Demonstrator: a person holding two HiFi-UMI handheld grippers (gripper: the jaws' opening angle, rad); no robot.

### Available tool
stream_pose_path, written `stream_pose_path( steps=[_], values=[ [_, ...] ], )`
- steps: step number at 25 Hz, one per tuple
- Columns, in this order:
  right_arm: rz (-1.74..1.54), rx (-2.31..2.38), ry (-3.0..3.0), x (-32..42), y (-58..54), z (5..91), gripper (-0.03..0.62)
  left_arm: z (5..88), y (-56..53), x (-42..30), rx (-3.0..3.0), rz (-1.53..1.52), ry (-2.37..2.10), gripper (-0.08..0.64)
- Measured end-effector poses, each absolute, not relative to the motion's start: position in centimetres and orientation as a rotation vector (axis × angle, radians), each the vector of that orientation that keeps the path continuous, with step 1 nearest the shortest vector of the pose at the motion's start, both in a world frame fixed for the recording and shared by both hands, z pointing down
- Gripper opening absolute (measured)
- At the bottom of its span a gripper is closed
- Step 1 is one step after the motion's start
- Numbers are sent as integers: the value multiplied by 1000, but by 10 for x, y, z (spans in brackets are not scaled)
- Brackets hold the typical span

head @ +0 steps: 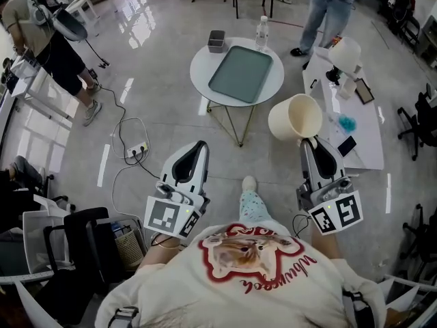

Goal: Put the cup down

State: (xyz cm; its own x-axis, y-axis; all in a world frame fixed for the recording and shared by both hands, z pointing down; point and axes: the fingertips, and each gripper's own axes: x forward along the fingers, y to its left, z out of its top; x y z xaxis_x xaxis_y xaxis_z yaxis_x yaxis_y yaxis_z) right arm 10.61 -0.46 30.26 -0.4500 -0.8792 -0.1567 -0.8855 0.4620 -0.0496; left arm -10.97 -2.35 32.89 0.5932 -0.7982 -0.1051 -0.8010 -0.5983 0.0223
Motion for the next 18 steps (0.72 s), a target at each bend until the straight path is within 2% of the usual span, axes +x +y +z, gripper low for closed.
stream_pose_path(
  steps=[18],
  values=[
    [88,-1446,2606,161,-201,283,60,300,-214,-48,-2699,217,1467,17]
  ],
)
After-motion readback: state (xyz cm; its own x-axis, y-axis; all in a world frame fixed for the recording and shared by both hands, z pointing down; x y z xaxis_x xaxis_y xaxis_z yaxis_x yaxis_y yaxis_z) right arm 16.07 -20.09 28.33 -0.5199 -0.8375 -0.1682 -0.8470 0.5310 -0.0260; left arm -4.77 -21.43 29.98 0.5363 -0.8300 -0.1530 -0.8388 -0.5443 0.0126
